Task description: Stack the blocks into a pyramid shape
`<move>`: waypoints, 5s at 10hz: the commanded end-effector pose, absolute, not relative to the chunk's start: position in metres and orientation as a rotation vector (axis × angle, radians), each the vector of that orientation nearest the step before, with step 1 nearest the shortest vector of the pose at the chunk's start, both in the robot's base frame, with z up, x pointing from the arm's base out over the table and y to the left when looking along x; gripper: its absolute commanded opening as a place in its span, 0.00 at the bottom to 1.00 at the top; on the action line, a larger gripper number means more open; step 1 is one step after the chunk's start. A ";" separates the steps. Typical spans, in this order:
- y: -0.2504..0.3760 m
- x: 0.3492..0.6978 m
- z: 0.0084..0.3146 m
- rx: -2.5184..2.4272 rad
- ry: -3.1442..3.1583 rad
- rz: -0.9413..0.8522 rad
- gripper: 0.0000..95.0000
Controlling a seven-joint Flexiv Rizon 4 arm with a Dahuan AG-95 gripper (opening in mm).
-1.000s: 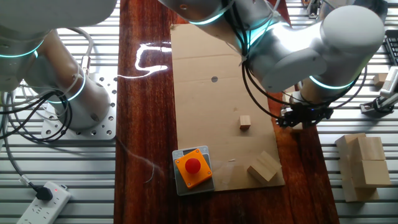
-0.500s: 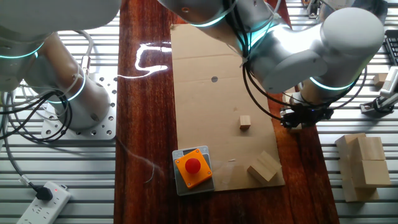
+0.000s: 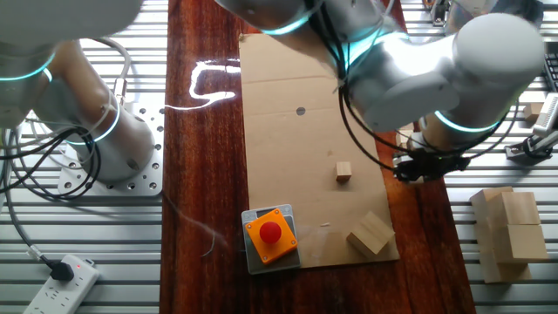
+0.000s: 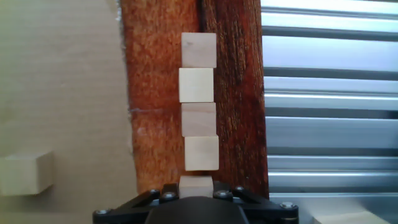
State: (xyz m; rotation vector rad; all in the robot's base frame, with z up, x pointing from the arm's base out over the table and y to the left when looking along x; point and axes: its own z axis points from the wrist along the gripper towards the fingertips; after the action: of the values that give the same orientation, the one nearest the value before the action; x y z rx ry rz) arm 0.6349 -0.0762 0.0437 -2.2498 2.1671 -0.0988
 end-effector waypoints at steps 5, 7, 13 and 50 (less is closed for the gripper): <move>-0.066 0.596 0.073 -2.206 2.216 -0.097 0.00; -0.063 0.583 0.076 -2.194 2.227 -0.096 0.00; -0.038 0.537 0.069 -2.190 2.236 -0.122 0.00; -0.026 0.506 0.027 -2.236 2.167 -0.082 0.00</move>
State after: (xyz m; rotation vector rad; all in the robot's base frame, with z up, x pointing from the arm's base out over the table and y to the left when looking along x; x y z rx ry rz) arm 0.5069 -0.0256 0.0261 -2.2348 2.1682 -0.0824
